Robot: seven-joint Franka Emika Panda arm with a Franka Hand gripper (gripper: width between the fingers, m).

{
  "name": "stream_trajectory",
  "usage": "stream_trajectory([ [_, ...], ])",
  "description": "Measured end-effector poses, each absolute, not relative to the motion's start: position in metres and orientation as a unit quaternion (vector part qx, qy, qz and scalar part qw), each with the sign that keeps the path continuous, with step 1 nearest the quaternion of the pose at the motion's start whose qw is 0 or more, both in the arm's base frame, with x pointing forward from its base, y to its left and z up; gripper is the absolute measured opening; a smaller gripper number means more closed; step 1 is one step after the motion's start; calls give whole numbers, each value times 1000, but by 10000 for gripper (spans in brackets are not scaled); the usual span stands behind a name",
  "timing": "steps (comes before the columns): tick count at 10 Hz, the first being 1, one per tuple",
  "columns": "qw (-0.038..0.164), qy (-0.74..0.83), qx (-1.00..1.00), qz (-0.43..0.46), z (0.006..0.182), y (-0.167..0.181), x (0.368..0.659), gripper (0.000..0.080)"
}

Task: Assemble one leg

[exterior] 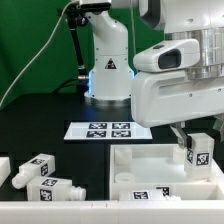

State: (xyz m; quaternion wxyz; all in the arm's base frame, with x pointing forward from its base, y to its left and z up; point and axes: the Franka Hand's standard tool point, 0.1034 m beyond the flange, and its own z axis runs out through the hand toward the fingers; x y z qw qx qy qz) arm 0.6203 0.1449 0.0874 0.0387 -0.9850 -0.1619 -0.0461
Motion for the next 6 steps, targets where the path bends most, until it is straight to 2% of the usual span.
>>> stream_trajectory([
  [1, 39, -162, -985, -46, 87, 145, 620, 281],
  [5, 40, -136, -989, -45, 87, 145, 620, 281],
  [6, 44, -76, -995, -42, 88, 144, 621, 281],
])
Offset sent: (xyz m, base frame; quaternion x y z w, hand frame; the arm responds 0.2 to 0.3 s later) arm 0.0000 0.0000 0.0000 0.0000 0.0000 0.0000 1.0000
